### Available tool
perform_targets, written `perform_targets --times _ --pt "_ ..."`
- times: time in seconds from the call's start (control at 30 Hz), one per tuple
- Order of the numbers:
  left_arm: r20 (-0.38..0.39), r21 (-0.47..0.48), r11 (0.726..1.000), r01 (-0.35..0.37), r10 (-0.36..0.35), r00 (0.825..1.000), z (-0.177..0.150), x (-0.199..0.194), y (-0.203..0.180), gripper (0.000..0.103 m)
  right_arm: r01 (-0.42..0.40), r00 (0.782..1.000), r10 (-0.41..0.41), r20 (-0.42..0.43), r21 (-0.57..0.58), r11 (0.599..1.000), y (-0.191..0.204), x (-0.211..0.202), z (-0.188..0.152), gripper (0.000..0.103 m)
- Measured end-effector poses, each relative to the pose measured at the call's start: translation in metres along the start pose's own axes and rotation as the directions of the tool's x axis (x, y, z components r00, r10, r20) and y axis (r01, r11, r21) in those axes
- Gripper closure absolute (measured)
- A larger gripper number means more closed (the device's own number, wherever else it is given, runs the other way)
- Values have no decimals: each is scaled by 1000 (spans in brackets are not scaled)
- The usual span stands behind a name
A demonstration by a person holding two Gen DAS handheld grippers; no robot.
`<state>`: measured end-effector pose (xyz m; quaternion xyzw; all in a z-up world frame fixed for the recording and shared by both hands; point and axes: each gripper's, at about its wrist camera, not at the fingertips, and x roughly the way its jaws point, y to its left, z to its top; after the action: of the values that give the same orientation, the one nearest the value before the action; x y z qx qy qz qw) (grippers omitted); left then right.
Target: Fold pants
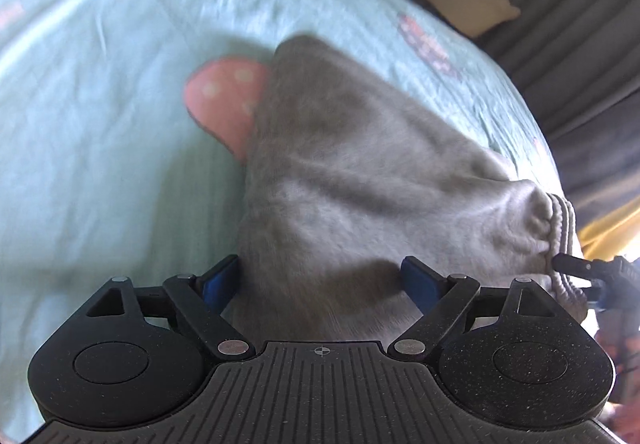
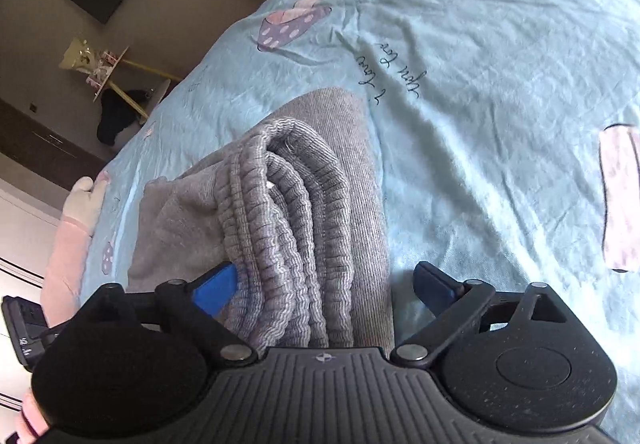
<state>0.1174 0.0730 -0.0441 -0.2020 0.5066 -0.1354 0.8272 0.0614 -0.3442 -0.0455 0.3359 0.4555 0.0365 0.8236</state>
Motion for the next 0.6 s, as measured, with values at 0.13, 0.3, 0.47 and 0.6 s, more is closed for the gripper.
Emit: perform_targets --times 0.13,0.3,0.47,0.6 --pt "9 -56 993 99 -99 995 14 14 12 12 -64 998 64 -7 11 998 -5 10 9 4" --pt "-19 -61 979 195 -196 980 26 35 12 8 -92 996 92 -20 13 996 -2 28 20 5" --pt "-57 0 989 148 -147 987 31 48 -4 10 -43 999 41 -22 -89 995 13 40 23 15" --pt "-74 50 992 112 -109 991 33 52 -13 9 -22 999 18 -35 -112 993 15 45 26 16"
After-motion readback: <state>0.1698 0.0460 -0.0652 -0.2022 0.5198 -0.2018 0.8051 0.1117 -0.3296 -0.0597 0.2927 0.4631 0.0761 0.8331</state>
